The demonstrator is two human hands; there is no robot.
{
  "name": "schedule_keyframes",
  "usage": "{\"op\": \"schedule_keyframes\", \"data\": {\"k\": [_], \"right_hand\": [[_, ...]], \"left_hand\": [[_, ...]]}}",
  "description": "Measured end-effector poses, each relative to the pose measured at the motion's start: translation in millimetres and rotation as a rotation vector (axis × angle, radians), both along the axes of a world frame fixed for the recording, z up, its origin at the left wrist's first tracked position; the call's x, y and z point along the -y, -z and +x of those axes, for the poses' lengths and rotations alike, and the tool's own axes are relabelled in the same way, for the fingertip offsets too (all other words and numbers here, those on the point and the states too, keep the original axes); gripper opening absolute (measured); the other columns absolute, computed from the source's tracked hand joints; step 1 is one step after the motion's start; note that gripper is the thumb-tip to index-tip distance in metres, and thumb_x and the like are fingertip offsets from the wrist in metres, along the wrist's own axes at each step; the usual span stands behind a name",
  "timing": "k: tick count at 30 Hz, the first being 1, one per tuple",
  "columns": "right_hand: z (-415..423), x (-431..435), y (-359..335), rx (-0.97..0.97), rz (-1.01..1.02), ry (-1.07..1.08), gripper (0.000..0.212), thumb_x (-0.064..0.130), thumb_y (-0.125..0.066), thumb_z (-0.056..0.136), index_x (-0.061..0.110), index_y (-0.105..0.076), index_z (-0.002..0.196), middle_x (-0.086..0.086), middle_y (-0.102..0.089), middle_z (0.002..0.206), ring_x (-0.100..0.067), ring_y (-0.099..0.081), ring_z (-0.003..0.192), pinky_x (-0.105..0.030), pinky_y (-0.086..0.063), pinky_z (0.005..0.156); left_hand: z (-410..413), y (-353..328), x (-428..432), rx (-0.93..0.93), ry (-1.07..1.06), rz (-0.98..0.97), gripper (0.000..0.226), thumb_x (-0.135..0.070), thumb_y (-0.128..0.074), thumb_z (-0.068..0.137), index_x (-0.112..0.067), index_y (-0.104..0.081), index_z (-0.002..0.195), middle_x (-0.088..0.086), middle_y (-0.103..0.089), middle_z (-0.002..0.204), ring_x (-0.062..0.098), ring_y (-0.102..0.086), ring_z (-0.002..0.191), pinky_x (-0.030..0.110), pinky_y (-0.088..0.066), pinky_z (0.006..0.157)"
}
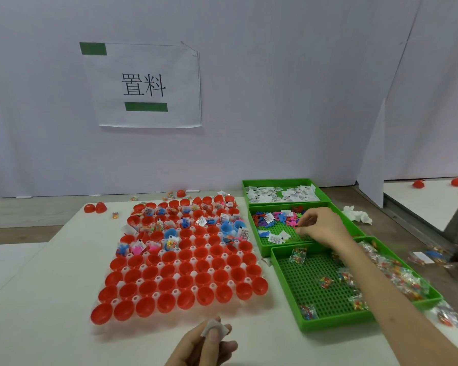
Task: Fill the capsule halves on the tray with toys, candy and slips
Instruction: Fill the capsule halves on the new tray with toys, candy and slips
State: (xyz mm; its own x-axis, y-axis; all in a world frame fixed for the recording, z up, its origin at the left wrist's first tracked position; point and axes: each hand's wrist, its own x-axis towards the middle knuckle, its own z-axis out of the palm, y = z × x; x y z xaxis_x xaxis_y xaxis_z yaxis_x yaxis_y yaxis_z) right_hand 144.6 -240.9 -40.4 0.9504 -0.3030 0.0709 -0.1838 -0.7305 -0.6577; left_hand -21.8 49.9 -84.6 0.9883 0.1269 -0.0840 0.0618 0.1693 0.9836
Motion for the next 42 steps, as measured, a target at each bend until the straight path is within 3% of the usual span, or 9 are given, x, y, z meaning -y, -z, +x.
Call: {"op": "schedule_keyframes", "data": {"k": [5, 11, 16, 18, 25, 29, 35, 39, 42], "right_hand": [[-12.5, -17.0, -23.3, 0.106, 0.33, -0.234, 0.015, 0.012, -0.08, 0.082, 0.023, -0.076, 0.093, 0.002, -0.077, 0.082, -0.012, -0.073, 0.075, -0.033, -0.057, 0.084], [-42.6, -73.9, -49.4, -0.073, 0.386, -0.738, 0.014, 0.014, -0.078, 0.084, 0.025, -0.079, 0.092, 0.0, -0.077, 0.095, -0.018, -0.074, 0.089, -0.022, -0.056, 0.079], [-71.8, -127.3, -52.4, -0.246, 0.346, -1.085, 0.012, 0.014, -0.077, 0.085, 0.018, -0.074, 0.097, -0.003, -0.077, 0.09, -0.027, -0.075, 0.083, -0.043, -0.061, 0.075], [-80.0, -141.5, -48.4, -0.268, 0.332, -1.158, 0.013, 0.01, -0.076, 0.086, 0.016, -0.073, 0.097, 0.002, -0.076, 0.088, -0.021, -0.075, 0.08, -0.027, -0.059, 0.073], [-81.9, -154.0, -34.8, -0.15, 0.183, -1.121, 0.009, 0.011, -0.078, 0.083, 0.018, -0.075, 0.087, 0.005, -0.074, 0.079, -0.01, -0.072, 0.073, -0.018, -0.055, 0.068], [-82.2, -152.0, -37.1, -0.165, 0.157, -1.162, 0.011, 0.014, -0.08, 0.083, 0.021, -0.074, 0.089, 0.012, -0.069, 0.078, -0.002, -0.065, 0.071, -0.017, -0.052, 0.067], [-73.2, -127.6, -52.1, -0.3, 0.155, -1.174, 0.019, 0.014, -0.078, 0.085, 0.016, -0.071, 0.103, -0.001, -0.072, 0.093, -0.011, -0.068, 0.081, -0.024, -0.056, 0.077], [-60.8, -98.4, -59.8, -0.184, 0.162, -0.906, 0.009, 0.02, -0.076, 0.087, 0.029, -0.074, 0.087, 0.006, -0.075, 0.087, -0.005, -0.069, 0.077, -0.022, -0.056, 0.073], [-40.7, -64.4, -52.1, -0.008, -0.242, -0.544, 0.017, 0.027, -0.08, 0.081, 0.038, -0.068, 0.076, 0.013, -0.069, 0.083, 0.002, -0.061, 0.073, -0.023, -0.045, 0.068]], "left_hand": [[-2.6, 0.1, -1.9, -0.01, 0.008, -0.108, 0.022, 0.007, -0.052, 0.092, -0.006, -0.069, 0.091, 0.006, -0.076, 0.077, 0.019, -0.074, 0.068, 0.015, -0.054, 0.053], [-7.6, -6.4, 0.3, -0.028, -0.039, -0.229, 0.019, 0.011, -0.057, 0.088, -0.004, -0.068, 0.095, 0.025, -0.071, 0.068, 0.028, -0.075, 0.069, 0.022, -0.057, 0.054], [-8.7, -5.9, 3.8, -0.046, -0.103, -0.243, 0.009, 0.008, -0.064, 0.085, 0.001, -0.069, 0.088, 0.028, -0.068, 0.063, 0.031, -0.074, 0.067, 0.024, -0.058, 0.052], [-7.6, -6.1, 2.1, -0.06, -0.12, -0.248, 0.01, 0.007, -0.064, 0.085, -0.001, -0.07, 0.088, 0.028, -0.067, 0.062, 0.032, -0.074, 0.067, 0.024, -0.057, 0.052], [-6.1, -6.6, 1.0, -0.108, -0.145, -0.337, 0.016, 0.004, -0.056, 0.092, -0.001, -0.071, 0.09, 0.02, -0.074, 0.075, 0.035, -0.074, 0.07, 0.029, -0.06, 0.054], [-6.0, -5.8, 2.0, -0.085, -0.141, -0.255, 0.009, 0.004, -0.063, 0.087, 0.0, -0.072, 0.087, 0.019, -0.073, 0.07, 0.031, -0.075, 0.069, 0.029, -0.06, 0.056], [-7.6, -2.2, 4.7, -0.065, -0.089, -0.172, 0.014, 0.003, -0.064, 0.086, -0.003, -0.075, 0.079, 0.016, -0.074, 0.072, 0.028, -0.075, 0.069, 0.026, -0.059, 0.055], [-6.8, -2.1, 4.2, -0.056, -0.101, -0.216, 0.015, 0.006, -0.061, 0.088, 0.001, -0.072, 0.078, 0.018, -0.073, 0.071, 0.031, -0.074, 0.064, 0.024, -0.058, 0.051], [-5.7, -0.1, 4.2, -0.037, -0.121, -0.222, 0.015, 0.006, -0.059, 0.089, 0.002, -0.07, 0.08, 0.019, -0.072, 0.069, 0.032, -0.072, 0.06, 0.023, -0.056, 0.049]]}}
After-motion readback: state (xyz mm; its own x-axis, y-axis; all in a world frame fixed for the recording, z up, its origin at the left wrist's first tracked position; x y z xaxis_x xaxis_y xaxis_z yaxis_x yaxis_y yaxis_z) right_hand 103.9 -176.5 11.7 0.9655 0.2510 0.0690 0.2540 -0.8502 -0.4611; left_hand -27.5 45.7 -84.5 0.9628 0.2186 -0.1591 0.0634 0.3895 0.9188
